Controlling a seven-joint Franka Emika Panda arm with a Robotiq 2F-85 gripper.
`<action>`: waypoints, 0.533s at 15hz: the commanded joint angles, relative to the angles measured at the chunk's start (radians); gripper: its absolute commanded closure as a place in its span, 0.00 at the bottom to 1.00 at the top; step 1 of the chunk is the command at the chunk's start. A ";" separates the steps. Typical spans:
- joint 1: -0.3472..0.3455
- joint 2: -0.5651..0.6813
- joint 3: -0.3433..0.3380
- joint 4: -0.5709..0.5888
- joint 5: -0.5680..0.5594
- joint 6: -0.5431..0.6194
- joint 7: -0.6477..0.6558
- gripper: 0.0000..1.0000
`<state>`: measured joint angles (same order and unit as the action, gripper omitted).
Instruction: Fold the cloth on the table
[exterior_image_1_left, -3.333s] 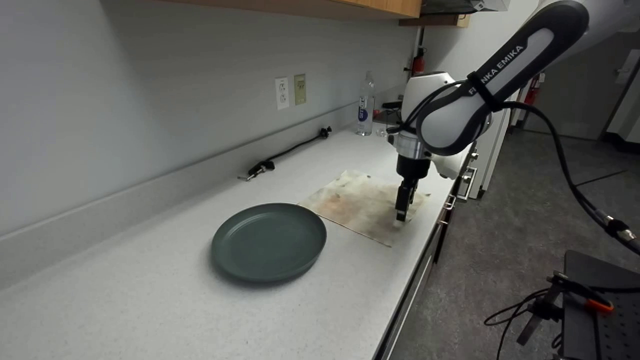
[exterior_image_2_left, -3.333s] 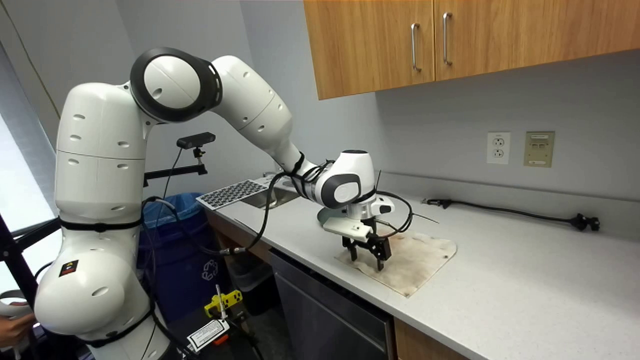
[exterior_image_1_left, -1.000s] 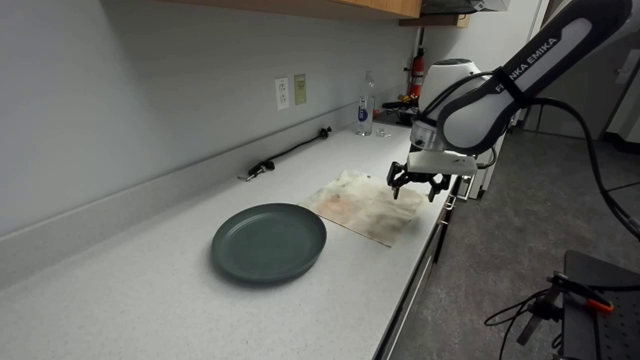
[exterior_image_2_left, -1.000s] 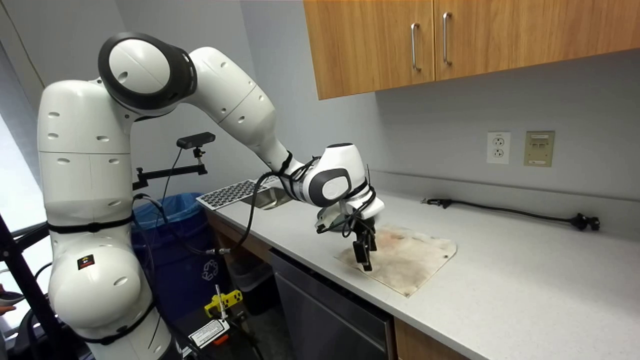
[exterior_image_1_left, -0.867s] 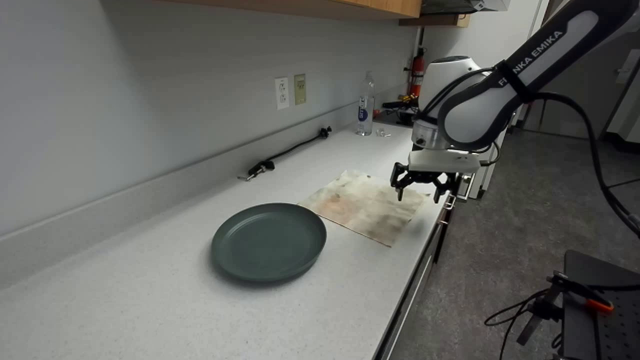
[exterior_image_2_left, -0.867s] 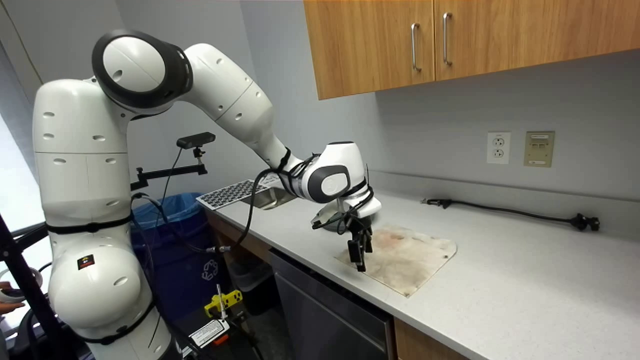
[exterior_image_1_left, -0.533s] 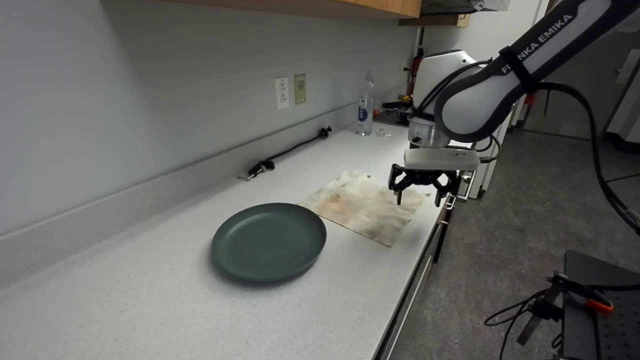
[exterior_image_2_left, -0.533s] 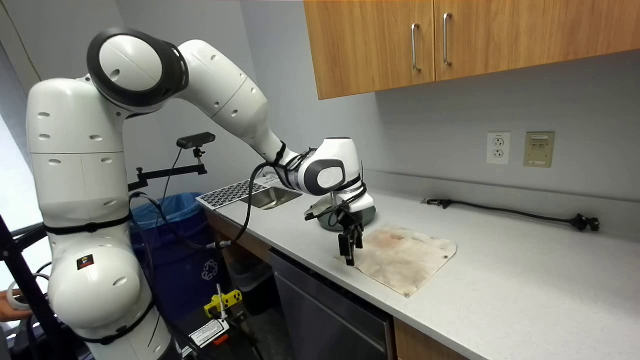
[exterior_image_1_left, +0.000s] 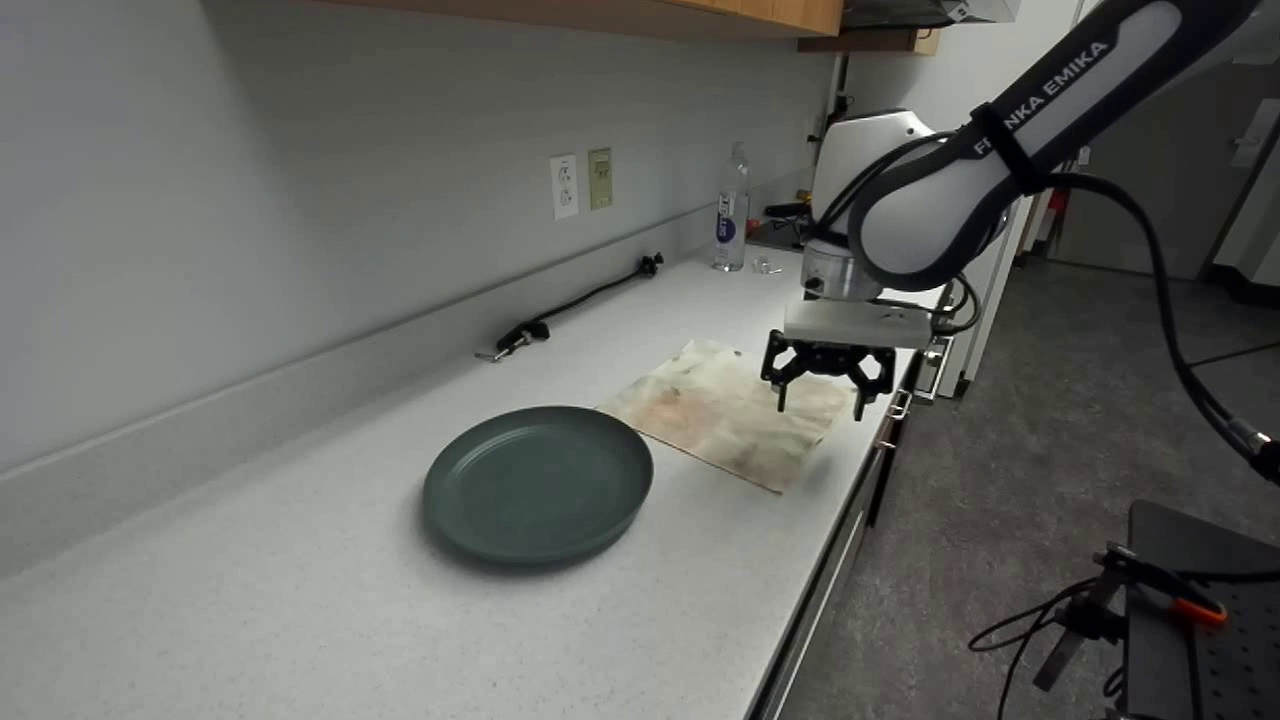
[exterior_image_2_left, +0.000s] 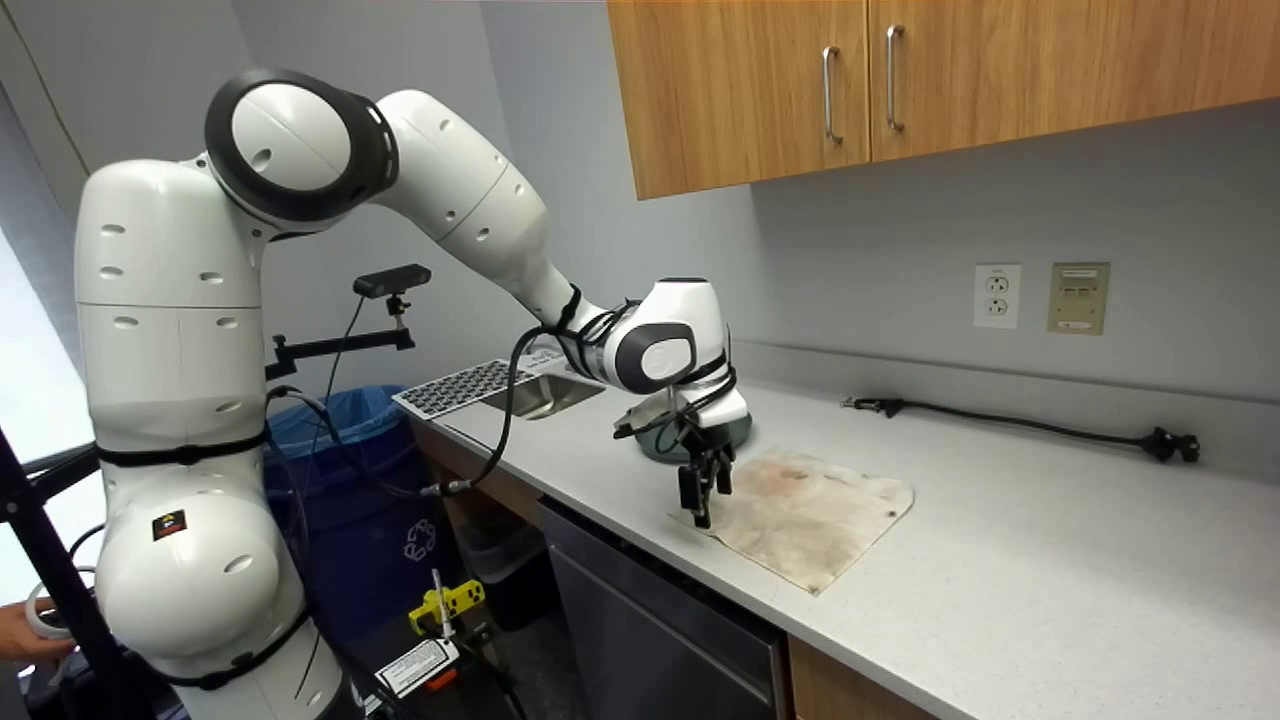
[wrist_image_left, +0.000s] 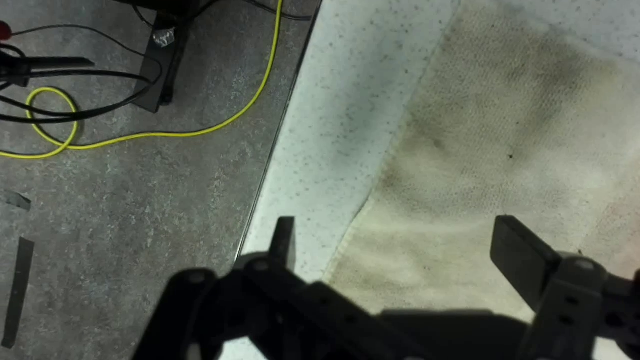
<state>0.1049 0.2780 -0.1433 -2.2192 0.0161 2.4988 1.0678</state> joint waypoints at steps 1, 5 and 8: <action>-0.024 0.044 0.018 0.026 0.028 0.046 0.018 0.00; -0.024 0.072 0.014 0.030 0.043 0.093 0.019 0.00; -0.028 0.089 0.011 0.026 0.056 0.116 0.015 0.00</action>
<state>0.0945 0.3442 -0.1434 -2.2057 0.0461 2.5872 1.0766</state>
